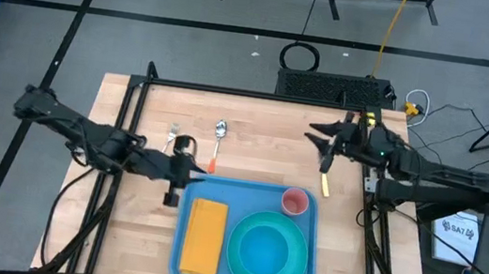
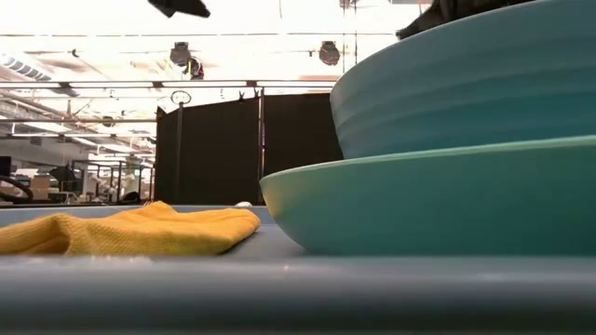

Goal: Set up tray
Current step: Move the yellow knife to the center of the table

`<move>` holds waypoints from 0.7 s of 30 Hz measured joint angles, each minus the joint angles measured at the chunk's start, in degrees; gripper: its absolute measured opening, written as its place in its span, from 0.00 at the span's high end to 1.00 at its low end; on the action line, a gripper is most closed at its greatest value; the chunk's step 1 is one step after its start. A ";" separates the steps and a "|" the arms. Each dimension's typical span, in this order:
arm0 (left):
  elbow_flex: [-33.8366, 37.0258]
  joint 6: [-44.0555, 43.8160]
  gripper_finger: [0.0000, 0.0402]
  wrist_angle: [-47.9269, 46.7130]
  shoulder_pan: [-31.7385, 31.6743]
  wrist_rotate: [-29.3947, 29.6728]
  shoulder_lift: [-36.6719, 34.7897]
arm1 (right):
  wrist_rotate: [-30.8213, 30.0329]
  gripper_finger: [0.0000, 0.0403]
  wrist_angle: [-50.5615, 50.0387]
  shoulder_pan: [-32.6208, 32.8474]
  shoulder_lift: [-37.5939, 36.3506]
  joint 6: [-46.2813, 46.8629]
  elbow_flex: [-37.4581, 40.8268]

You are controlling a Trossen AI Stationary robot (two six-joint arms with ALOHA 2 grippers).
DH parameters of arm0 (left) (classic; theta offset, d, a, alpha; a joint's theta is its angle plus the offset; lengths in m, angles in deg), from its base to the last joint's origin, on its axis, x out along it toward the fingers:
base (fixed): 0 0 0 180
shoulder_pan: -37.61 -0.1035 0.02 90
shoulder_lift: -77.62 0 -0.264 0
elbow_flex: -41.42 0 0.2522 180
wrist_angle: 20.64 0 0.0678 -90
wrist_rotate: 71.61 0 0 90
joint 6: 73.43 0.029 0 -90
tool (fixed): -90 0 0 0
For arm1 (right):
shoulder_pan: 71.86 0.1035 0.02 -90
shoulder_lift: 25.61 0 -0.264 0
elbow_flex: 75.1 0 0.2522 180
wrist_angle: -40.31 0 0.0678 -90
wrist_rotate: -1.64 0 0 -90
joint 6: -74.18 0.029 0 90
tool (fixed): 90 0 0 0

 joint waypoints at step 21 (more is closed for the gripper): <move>23.36 0.29 0.78 17.57 -10.89 -5.05 -15.20 | -5.02 0.74 -44.60 -14.74 7.76 17.00 -7.95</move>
